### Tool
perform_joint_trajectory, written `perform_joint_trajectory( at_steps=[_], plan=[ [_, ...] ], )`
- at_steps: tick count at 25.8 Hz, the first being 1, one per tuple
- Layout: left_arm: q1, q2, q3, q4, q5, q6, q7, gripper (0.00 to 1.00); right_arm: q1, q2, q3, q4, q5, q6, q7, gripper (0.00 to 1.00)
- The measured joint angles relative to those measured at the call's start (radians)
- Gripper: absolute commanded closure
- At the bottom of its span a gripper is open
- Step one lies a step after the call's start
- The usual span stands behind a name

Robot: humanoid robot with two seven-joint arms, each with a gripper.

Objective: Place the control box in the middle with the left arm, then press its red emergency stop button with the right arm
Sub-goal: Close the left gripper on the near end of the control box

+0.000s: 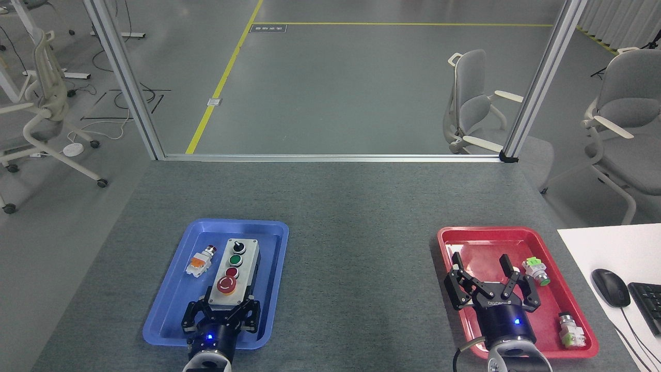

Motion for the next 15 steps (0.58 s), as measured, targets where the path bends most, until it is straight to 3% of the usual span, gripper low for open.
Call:
perform_joint_trajectory(
  at_steps=[2,5,7,8,15],
  plan=[
    [-0.003,0.003,0.000,0.003,0.003,-0.006,0.000,0.32,0.000,0.000,0.000,0.000,0.000,0.000,0.000,0.02],
    [-0.006,0.006,0.000,0.004,0.009,-0.020,-0.001,0.76,0.000,-0.001,0.000,-0.001,0.000,0.000,0.000,0.02],
    [-0.007,0.010,0.000,0.005,0.013,-0.036,-0.001,0.95,0.000,-0.002,0.000,-0.001,0.000,0.000,-0.002,0.02],
    [-0.007,0.012,0.000,0.004,0.015,-0.048,-0.001,1.00,0.000,-0.002,0.000,-0.001,0.000,0.000,-0.002,0.02],
    [0.000,0.023,0.000,-0.057,0.034,-0.104,-0.001,1.00,0.000,-0.015,-0.001,0.000,0.000,-0.001,-0.003,0.02]
  ],
)
